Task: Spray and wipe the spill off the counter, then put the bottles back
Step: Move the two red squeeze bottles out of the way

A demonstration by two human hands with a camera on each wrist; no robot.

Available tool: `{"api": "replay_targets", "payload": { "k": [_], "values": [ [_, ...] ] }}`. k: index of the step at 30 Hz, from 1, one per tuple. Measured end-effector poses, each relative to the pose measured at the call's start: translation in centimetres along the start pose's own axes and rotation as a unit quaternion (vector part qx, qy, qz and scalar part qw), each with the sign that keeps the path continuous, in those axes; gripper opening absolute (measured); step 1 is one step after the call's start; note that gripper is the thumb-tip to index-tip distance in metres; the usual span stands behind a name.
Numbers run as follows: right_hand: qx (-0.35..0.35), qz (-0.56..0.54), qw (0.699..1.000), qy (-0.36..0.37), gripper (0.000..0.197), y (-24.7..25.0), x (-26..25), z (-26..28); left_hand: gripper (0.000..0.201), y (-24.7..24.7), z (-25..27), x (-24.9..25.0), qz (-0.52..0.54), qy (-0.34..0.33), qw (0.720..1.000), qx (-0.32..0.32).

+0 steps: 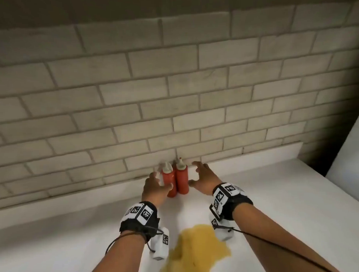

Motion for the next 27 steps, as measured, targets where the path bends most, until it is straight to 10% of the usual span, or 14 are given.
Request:
{"api": "replay_targets", "payload": {
  "k": [13, 27],
  "values": [
    [-0.009, -0.042, 0.999, -0.031, 0.06, -1.5, -0.6, -7.3, 0.075, -3.2, -7.8, -1.4, -0.027, 0.041, 0.999, 0.006],
    [0.04, -0.051, 0.998, -0.024, 0.046, -2.2, 2.5, -7.3, 0.055, -3.3, -5.0, -1.2, -0.024, -0.006, 0.999, 0.044]
  ]
}}
Point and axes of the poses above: each hand's wrist, its own z-axis away from the middle knuckle, its own y-axis out of the back of the hand, x = y × z, the point moved 5 cm from there along -z, towards the middle knuckle, and after that the axes turned 9 degrees about -x, right-handed, at the moved point
